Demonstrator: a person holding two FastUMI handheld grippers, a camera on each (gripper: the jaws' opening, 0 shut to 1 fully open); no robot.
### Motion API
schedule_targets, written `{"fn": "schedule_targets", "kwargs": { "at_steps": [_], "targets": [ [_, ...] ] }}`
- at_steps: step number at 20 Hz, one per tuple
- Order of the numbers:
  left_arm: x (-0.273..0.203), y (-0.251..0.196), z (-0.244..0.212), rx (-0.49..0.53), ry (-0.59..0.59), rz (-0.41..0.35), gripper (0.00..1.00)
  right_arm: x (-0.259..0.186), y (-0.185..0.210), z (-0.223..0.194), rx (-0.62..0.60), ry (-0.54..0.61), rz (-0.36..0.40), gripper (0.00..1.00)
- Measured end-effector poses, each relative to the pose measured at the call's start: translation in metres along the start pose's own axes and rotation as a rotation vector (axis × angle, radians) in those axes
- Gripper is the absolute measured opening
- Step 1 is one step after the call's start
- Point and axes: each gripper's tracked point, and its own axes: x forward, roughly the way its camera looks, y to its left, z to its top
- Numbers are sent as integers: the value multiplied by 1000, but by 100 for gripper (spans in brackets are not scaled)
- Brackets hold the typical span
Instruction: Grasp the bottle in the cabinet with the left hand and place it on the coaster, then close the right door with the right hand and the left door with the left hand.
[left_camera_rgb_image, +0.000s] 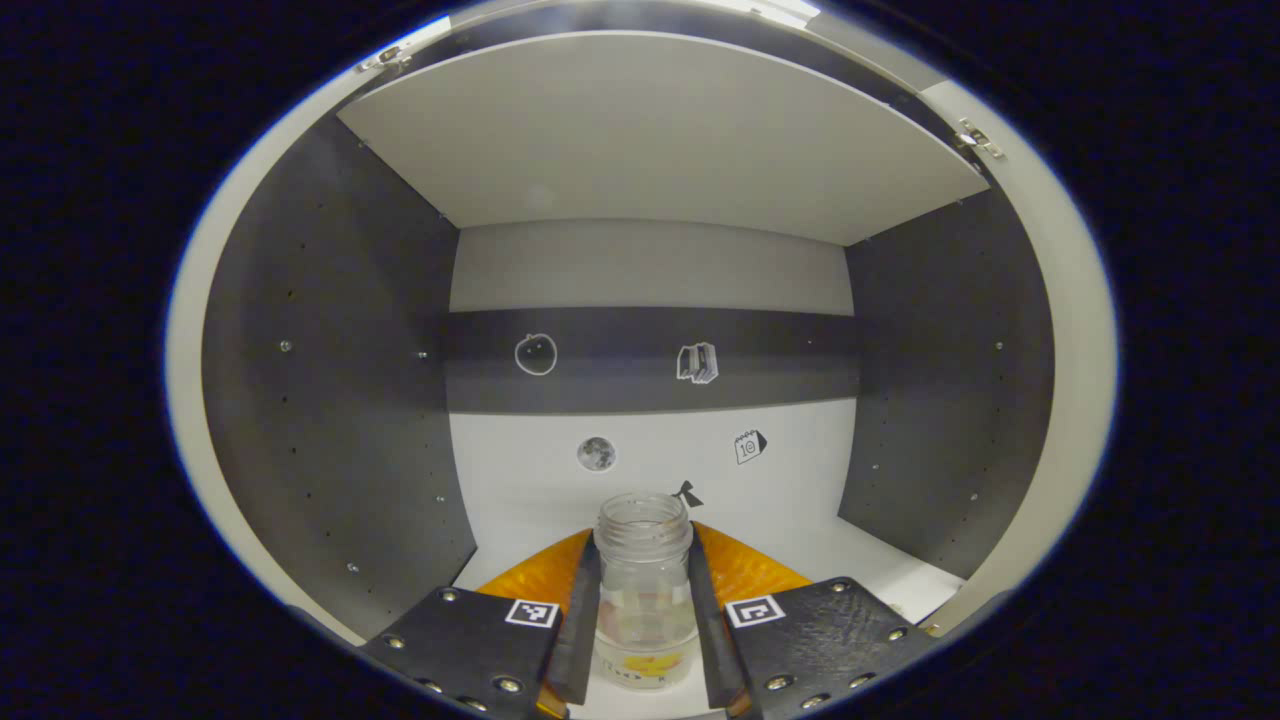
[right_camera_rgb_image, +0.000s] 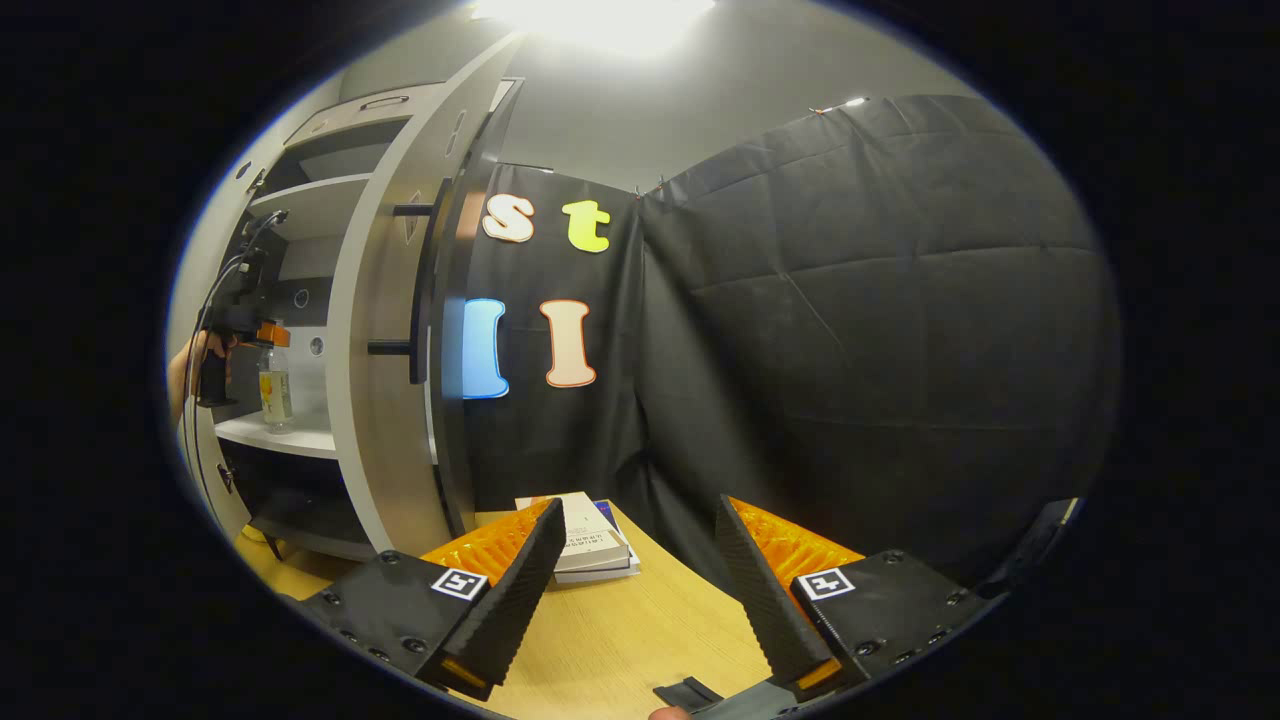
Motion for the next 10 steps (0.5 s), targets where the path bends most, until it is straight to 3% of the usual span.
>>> {"fn": "schedule_targets", "kwargs": {
  "at_steps": [3, 10],
  "targets": [
    [-6, -4, 1, -6, 3, -8, 39, 1, 1, 1, 5, 3, 19, 96],
    [-68, -10, 28, 10, -55, -4, 39, 1, 0, 6, 7, -4, 85, 96]
  ]
}}
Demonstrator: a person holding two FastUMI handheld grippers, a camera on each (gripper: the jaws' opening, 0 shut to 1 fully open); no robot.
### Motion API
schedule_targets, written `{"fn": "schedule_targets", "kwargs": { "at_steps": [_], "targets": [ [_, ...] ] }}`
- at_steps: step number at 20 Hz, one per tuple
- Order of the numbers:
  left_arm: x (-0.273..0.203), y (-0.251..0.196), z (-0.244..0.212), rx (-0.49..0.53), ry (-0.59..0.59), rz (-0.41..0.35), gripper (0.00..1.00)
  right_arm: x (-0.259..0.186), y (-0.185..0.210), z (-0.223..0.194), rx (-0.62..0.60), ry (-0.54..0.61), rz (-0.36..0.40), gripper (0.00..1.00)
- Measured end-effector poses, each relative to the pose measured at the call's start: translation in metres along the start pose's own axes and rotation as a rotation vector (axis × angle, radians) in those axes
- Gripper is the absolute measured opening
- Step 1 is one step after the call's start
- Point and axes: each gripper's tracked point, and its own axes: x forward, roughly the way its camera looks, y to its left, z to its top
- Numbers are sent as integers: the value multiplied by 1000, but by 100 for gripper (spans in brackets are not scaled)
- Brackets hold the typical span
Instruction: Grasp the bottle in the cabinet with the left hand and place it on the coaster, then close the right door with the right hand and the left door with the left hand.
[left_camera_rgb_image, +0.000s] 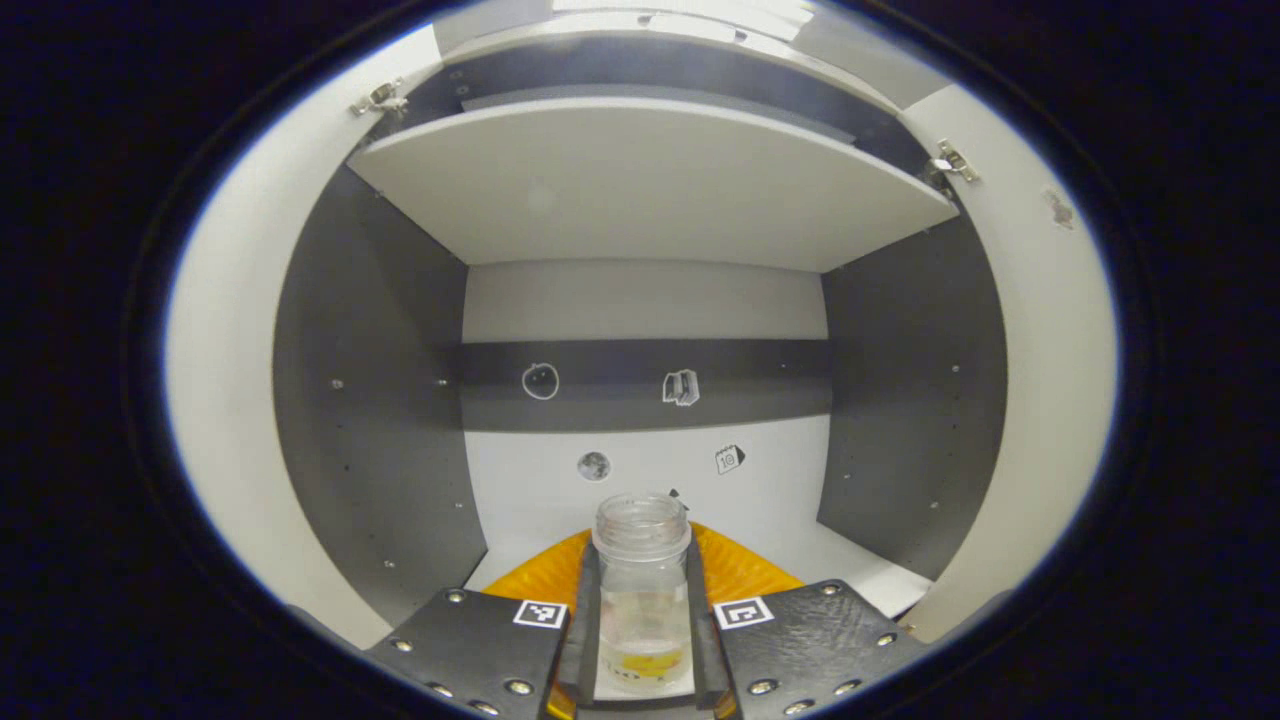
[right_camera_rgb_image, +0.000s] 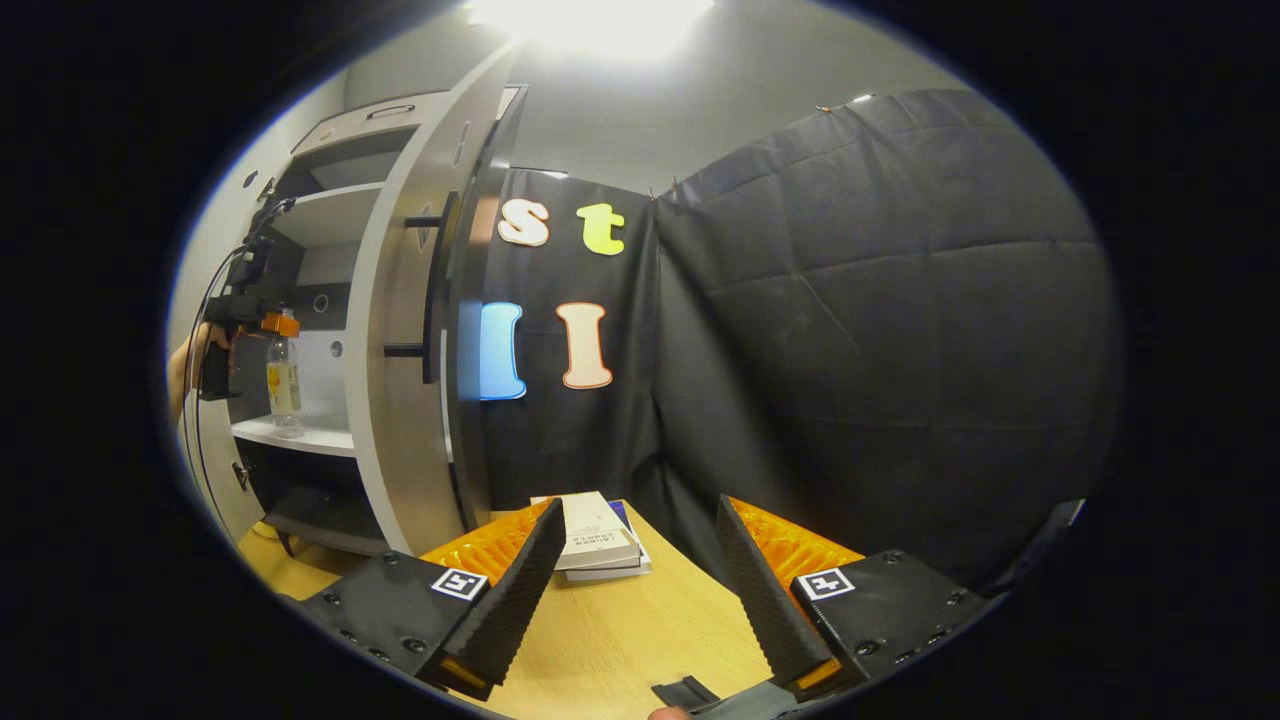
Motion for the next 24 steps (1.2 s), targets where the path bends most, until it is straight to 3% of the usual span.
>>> {"fn": "schedule_targets", "kwargs": {
  "at_steps": [9, 17, 24],
  "targets": [
    [-107, 6, 2, 7, -19, 51, 38, -20, -2, 7, -11, -22, 125, 96],
    [-171, -5, -40, -7, 4, 56, 39, -47, -2, -5, -7, 3, 198, 96],
    [-208, -22, -92, -56, 27, 15, 38, -65, -4, -13, -9, 13, 227, 96]
  ]
}}
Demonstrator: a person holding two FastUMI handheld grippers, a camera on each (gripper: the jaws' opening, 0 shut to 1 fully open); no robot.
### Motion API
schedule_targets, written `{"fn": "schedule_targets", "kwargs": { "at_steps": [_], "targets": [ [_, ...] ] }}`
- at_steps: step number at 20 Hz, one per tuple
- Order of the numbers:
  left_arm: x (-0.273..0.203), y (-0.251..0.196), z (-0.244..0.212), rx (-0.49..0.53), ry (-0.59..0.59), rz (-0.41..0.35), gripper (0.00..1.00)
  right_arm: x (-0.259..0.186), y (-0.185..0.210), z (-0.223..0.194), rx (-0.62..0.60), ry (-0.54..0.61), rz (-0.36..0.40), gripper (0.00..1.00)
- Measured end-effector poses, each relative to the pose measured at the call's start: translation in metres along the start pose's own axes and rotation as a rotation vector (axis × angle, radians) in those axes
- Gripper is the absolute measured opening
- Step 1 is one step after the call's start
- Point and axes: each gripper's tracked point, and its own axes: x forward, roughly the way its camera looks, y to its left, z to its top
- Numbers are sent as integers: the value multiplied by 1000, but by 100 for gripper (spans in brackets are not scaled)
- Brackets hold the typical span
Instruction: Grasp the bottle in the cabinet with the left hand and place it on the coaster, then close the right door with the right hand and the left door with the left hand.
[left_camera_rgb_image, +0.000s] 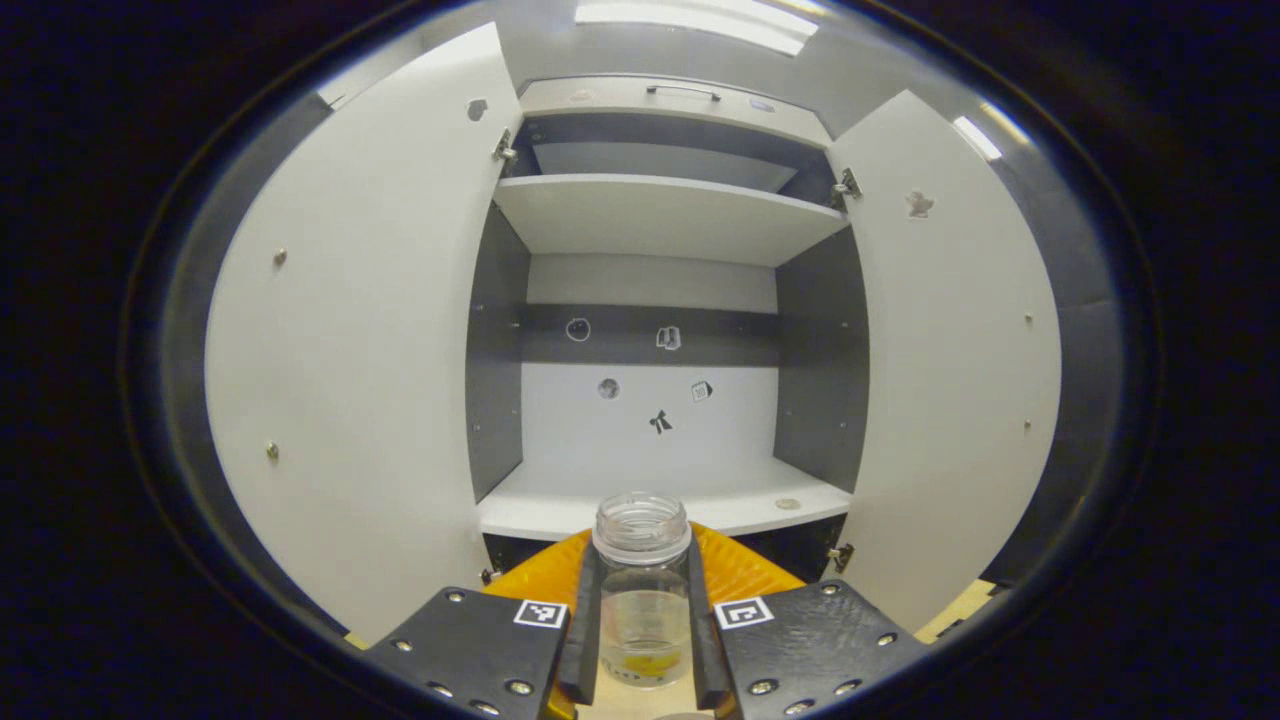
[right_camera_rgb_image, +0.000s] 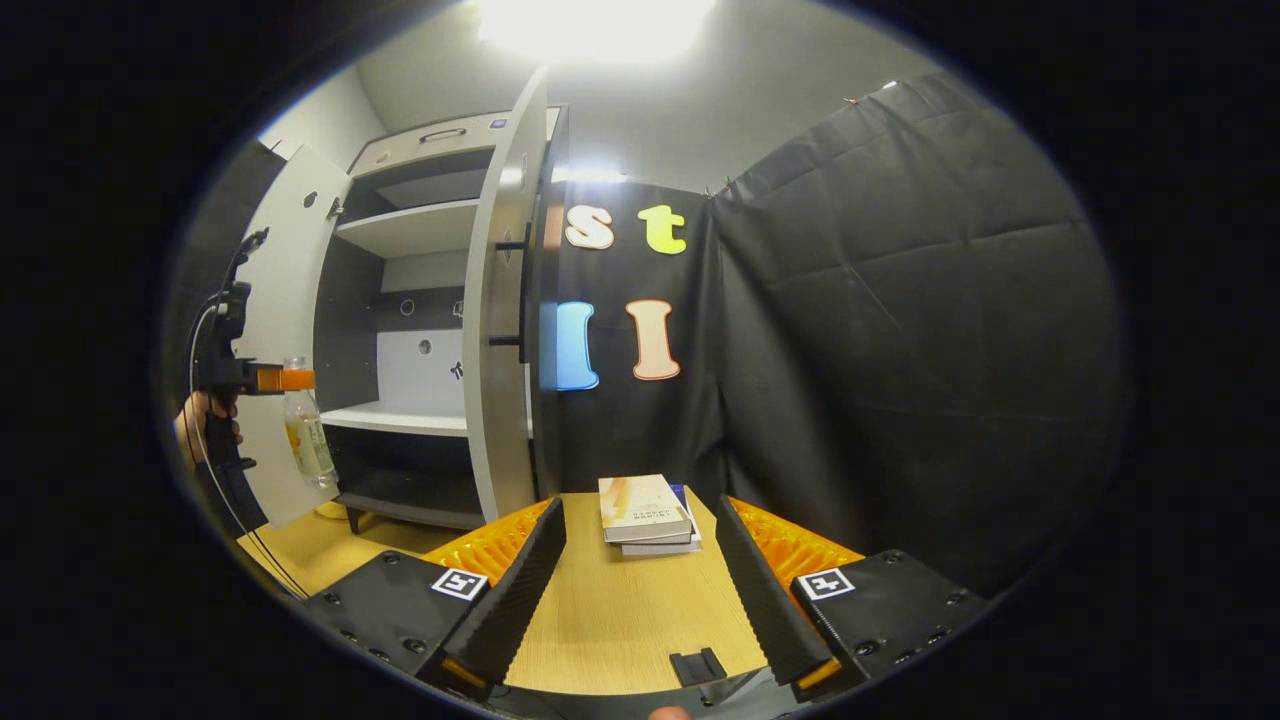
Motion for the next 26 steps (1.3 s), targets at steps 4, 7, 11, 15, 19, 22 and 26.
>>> {"fn": "schedule_targets", "kwargs": {
  "at_steps": [4, 7, 11, 15, 19, 22, 26],
  "targets": [
    [-12, -17, -41, -5, 20, -39, 39, -3, -2, -1, -7, 0, 4, 96],
    [-20, -27, -81, 5, 51, -52, 39, -7, -4, -2, -3, 2, 1, 96],
    [-27, -35, -121, -2, 83, -71, 38, -8, -7, -3, -15, 9, -5, 96],
    [-35, -41, -151, -7, 106, -73, 39, -9, -6, -6, -29, 18, -1, 97],
    [-39, -44, -175, -3, 122, -72, 38, -10, -5, -8, -35, 25, 8, 96],
    [-45, -43, -195, -13, 133, -55, 39, -10, -5, -9, -50, 30, 13, 96],
    [-41, -44, -215, -20, 146, -38, 39, -10, -5, -9, -69, 39, 10, 96]
  ]
}}
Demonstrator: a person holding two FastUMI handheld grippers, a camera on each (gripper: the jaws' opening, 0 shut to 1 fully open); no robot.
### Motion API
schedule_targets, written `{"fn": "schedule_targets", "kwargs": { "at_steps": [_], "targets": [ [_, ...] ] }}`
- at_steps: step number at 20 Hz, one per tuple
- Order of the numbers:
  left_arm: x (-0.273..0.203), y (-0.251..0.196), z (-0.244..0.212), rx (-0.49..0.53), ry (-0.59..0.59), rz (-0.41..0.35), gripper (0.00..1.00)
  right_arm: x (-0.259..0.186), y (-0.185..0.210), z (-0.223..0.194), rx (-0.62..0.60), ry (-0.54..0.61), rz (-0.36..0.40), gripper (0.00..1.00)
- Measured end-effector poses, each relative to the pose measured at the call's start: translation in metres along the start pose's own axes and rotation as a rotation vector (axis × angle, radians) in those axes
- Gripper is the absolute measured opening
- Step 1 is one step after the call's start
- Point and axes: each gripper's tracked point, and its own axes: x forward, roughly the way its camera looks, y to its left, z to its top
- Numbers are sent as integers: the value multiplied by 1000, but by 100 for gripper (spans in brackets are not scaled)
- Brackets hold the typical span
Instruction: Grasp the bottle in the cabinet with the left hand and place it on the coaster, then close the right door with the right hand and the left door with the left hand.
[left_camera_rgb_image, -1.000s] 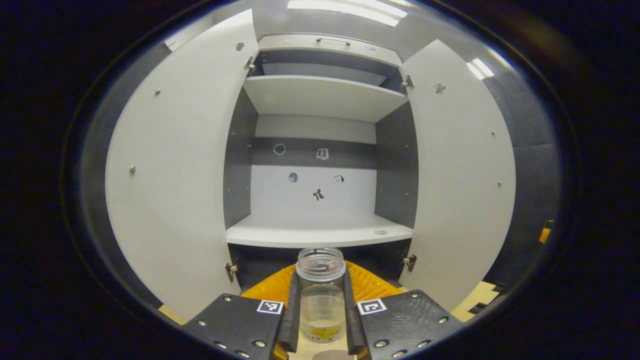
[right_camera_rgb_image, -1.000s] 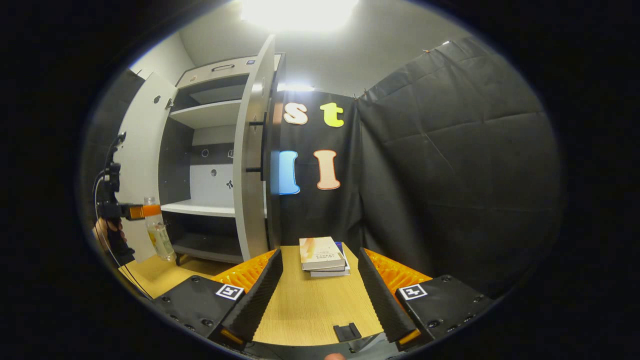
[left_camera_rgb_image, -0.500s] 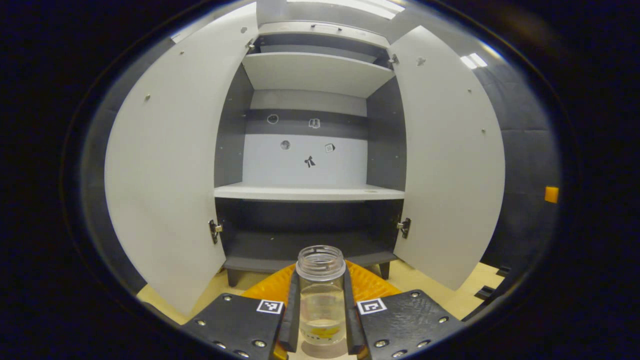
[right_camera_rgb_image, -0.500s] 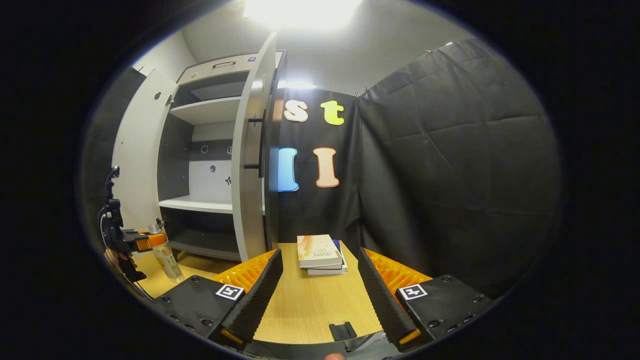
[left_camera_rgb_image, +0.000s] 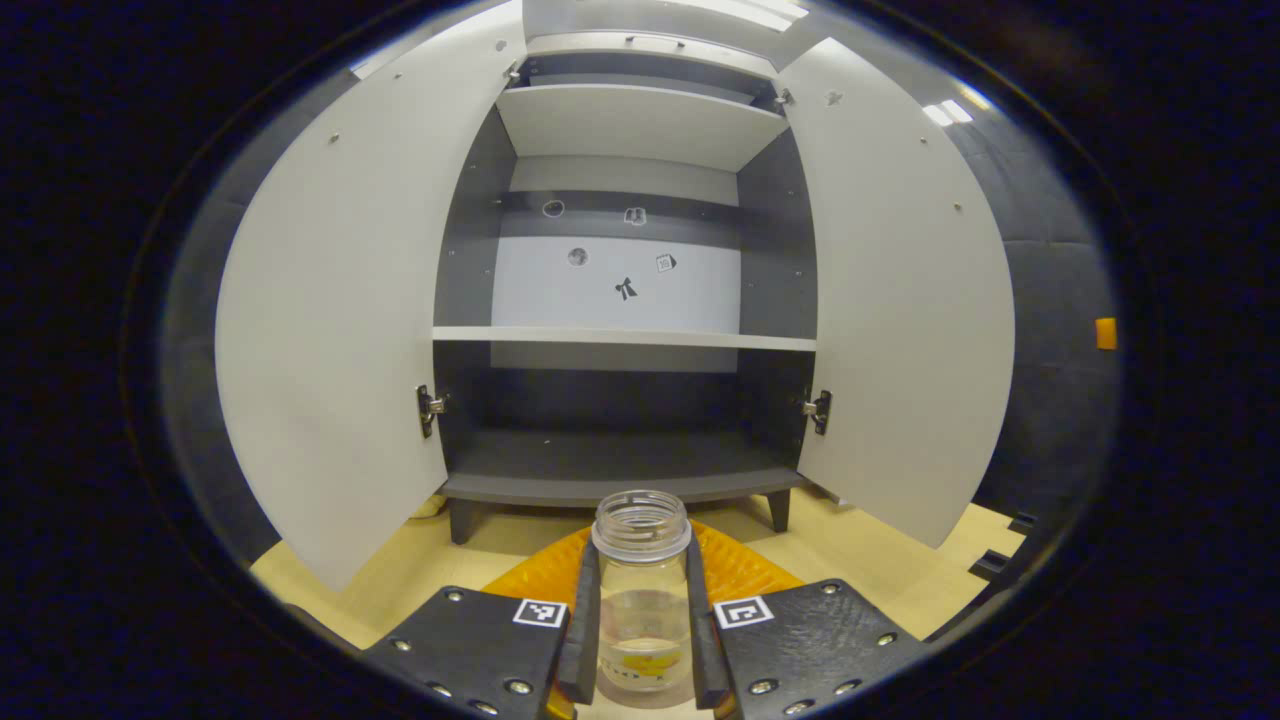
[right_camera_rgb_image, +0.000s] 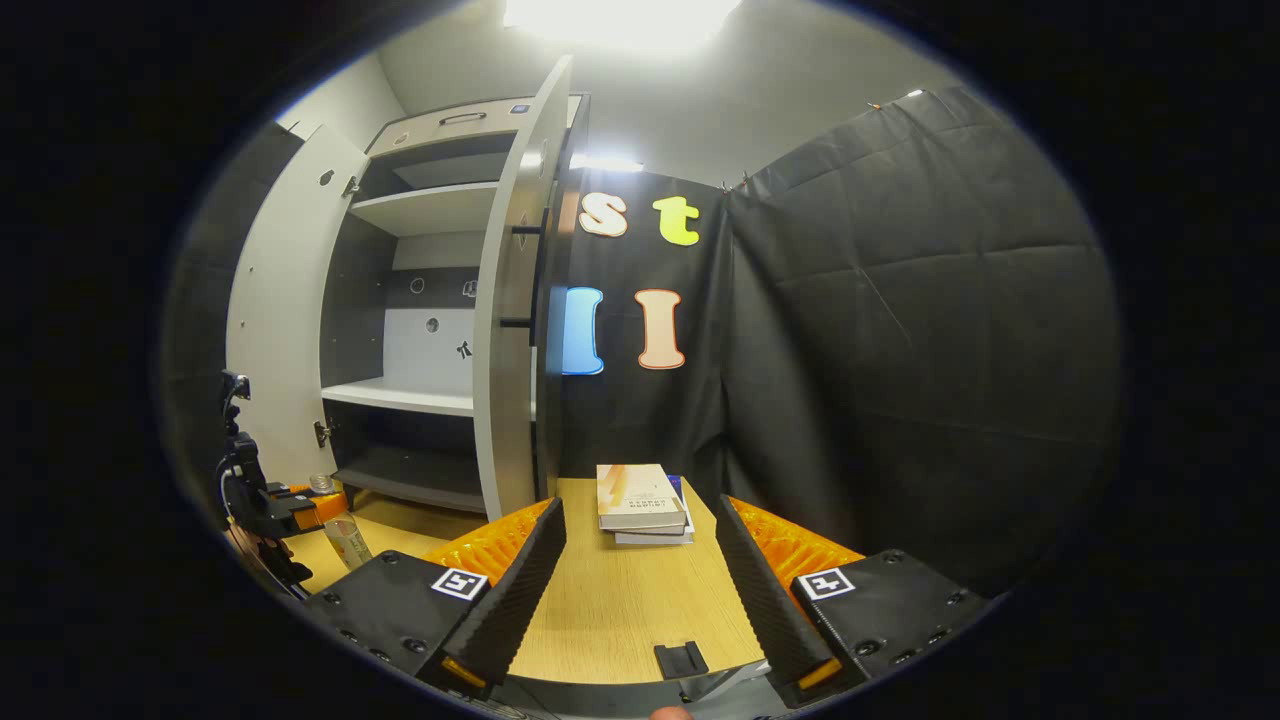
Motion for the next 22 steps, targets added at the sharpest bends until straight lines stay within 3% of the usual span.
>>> {"fn": "schedule_targets", "kwargs": {
  "at_steps": [9, 13, 15, 18, 20, 22],
  "targets": [
    [-3, -1, -50, -44, 40, 48, 40, 1, 2, -5, -32, 21, 6, 96],
    [-4, 1, -46, -42, 32, 56, 41, 4, 6, -8, -22, 26, 18, 97],
    [-5, 0, -49, -40, 51, 56, 45, 7, 10, -5, -12, 18, 21, 97],
    [-10, -4, -49, -19, 65, 53, 60, 9, 11, -2, 2, 5, 25, 96],
    [-15, -4, -41, -2, 59, 60, 81, 11, 11, 2, 17, -6, 27, 97],
    [-19, -6, -31, 10, 46, 61, 82, 13, 12, 6, 31, -18, 30, 97]
  ]
}}
